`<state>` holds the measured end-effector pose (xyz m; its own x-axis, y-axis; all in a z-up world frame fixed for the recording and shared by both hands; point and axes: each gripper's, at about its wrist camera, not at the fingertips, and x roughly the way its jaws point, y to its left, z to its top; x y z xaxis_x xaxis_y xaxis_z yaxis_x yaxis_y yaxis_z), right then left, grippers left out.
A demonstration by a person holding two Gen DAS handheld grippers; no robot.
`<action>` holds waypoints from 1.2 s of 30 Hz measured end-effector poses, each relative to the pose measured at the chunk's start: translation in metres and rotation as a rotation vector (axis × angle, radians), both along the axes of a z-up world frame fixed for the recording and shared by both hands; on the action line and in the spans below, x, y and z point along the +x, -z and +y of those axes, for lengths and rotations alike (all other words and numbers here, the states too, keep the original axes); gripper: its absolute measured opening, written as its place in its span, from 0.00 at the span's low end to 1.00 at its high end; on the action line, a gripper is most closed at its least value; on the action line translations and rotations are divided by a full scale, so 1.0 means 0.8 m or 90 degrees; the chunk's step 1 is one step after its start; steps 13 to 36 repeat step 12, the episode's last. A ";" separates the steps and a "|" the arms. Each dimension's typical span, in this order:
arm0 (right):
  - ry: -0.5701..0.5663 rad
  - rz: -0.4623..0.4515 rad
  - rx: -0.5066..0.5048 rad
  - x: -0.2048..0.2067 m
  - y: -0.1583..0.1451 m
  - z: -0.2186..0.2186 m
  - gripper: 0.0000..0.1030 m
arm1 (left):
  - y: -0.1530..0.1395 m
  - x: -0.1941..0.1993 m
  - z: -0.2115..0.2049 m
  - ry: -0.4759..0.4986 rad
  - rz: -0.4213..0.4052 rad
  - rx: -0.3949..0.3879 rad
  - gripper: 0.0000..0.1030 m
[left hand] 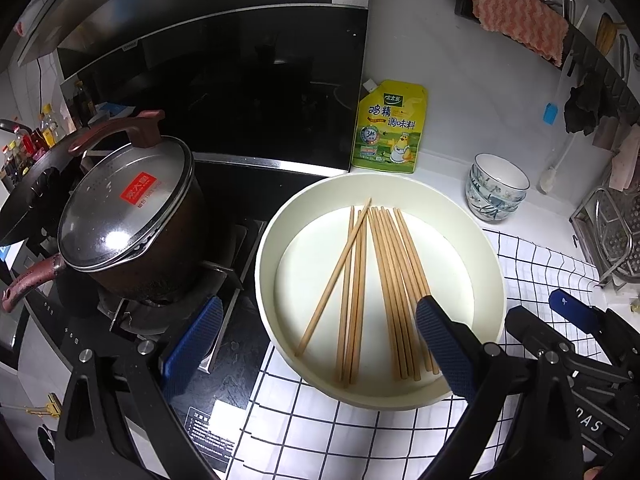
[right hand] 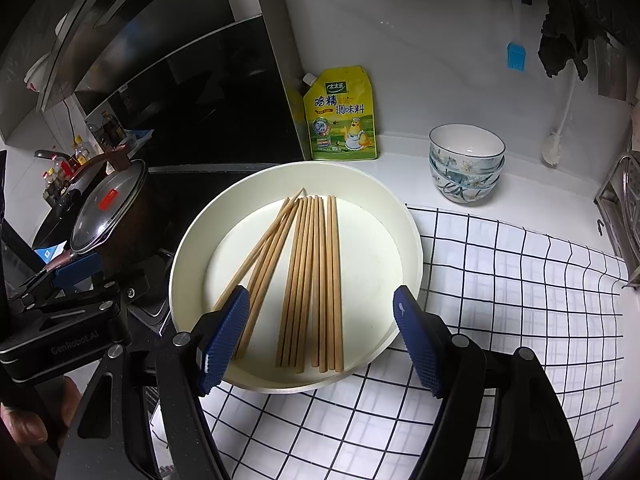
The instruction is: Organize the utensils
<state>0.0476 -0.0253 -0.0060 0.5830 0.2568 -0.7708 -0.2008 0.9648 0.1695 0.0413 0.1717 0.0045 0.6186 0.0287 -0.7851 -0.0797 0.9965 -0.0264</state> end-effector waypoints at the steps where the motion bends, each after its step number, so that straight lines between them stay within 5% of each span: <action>1: 0.000 0.000 0.000 0.000 0.000 0.000 0.69 | -0.001 -0.001 0.000 0.000 -0.003 0.002 0.93; 36: -0.001 0.001 0.000 -0.002 0.000 0.000 0.69 | 0.001 -0.004 0.002 -0.001 0.003 0.001 0.93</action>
